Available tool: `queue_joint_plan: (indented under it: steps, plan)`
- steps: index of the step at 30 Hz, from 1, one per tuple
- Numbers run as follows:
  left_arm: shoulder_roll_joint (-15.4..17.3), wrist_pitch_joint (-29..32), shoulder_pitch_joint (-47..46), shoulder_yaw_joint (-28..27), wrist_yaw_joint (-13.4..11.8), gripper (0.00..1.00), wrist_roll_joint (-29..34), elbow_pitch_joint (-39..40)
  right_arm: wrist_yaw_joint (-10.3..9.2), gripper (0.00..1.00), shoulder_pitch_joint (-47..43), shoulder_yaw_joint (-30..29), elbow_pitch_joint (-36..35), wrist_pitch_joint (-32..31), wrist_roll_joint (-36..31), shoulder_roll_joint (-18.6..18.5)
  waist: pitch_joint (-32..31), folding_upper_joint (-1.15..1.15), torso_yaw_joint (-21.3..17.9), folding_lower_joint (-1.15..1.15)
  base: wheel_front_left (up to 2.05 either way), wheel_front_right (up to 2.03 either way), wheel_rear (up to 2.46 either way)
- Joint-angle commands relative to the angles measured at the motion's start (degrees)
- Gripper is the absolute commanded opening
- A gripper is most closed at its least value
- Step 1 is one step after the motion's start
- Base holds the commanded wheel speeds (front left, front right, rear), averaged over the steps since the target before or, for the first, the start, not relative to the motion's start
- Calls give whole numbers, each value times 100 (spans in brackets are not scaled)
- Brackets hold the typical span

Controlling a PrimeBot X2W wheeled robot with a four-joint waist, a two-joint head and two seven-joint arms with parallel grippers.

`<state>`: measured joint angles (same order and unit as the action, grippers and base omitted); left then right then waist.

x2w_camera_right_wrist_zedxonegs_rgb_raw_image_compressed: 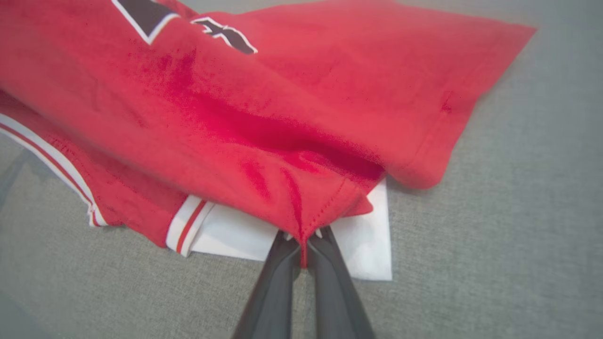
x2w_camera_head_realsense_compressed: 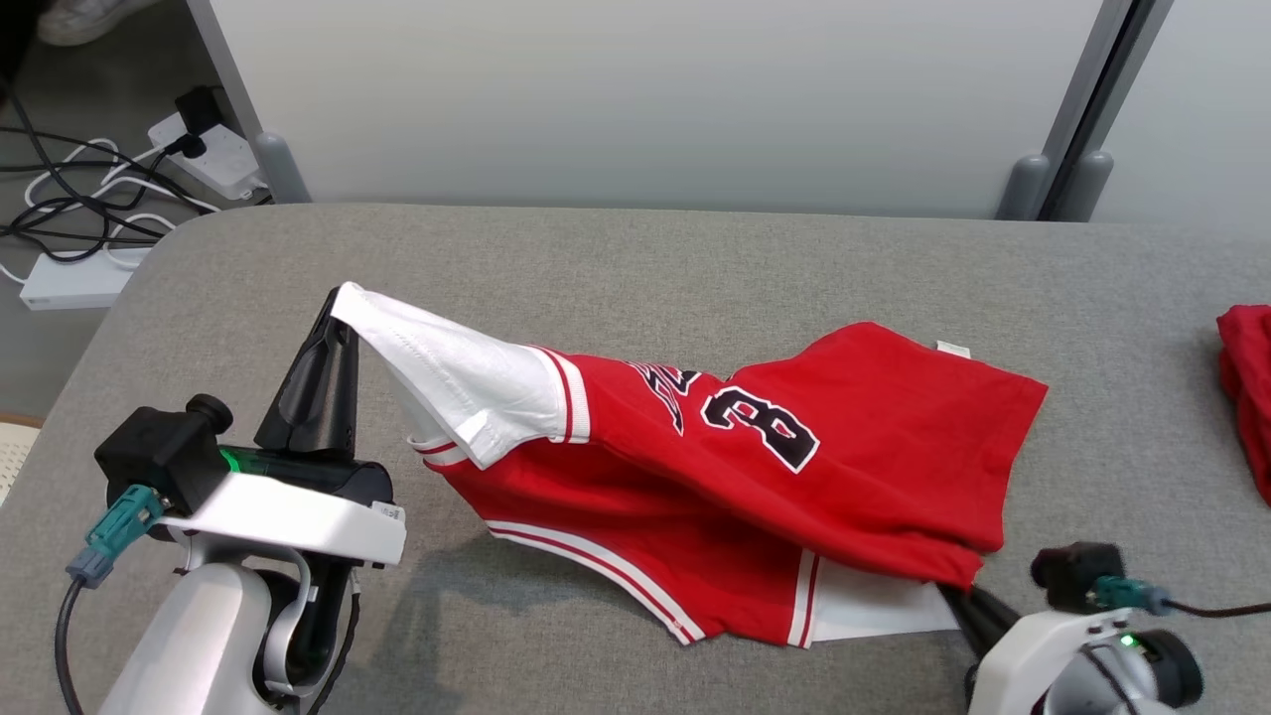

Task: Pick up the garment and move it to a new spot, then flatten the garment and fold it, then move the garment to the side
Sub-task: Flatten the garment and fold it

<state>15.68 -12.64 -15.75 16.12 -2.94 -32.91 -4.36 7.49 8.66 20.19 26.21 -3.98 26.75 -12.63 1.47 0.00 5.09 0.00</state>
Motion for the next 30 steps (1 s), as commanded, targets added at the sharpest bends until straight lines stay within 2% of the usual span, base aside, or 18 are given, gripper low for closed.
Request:
queue_joint_plan:
  steps: [1, 6, 10, 13, 16, 20, 23, 25, 28, 29, 30]
  plan:
    - [182, -61, -244, -228, -43, 0, -27, 164, 0, 0, 19, -42, -296, 70, -55, -129, -39, 0, -42, 0, 0, 0, 0]
    - [236, 35, -242, -206, 63, 0, -134, 309, 0, 0, -75, -874, -1478, -54, 39, -451, -177, 0, -207, 0, 0, 0, 0]
    - [406, 462, -376, -117, 342, 0, -372, 541, 0, 0, 80, -1342, -2298, -402, 206, -857, -291, 0, -339, 0, 0, 0, 0]
    - [568, 905, -539, -175, 539, 0, -750, 1016, 0, 0, 99, -1666, -2920, -716, 483, -1195, -350, 0, -365, 0, 0, 0, 0]
    - [775, 1415, -717, -381, 560, 0, -1206, 1787, 0, 0, 62, -2202, -3653, -968, 912, -1506, -412, 0, -374, 0, 0, 0, 0]
    - [1011, 2201, -1068, -754, 308, 0, -1932, 2945, 0, 0, 49, -3237, -4683, -1345, 1367, -1969, -461, 0, -380, 0, 0, 0, 0]
    - [1074, 2816, -1425, -986, -104, 0, -2530, 3584, 0, 0, 111, -4082, -5256, -1717, 1696, -2164, -460, 0, -350, 0, 0, 0, 0]
    - [1092, 3214, -1635, -1045, -433, 0, -2850, 3736, 0, 0, 125, -4422, -5437, -2030, 1764, -2256, -435, 0, -321, 0, 0, 0, 0]
    - [1016, 3639, -1850, -899, -752, 0, -3167, 3504, 0, 0, 284, -4205, -5268, -2355, 1784, -2190, -335, 0, -288, 0, 0, 0, 0]
    - [1016, 3639, -1850, -899, -752, 0, -3167, 3504, 0, 0, 284, -4205, -5268, -2355, 1784, -2190, -335, 0, -288, 0, 0, 0, 0]
    - [972, 3703, -1927, -800, -760, 0, -3198, 3303, 0, 0, 394, -3958, -5078, -2428, 1758, -2142, -276, 0, -267, 0, 0, 0, 0]
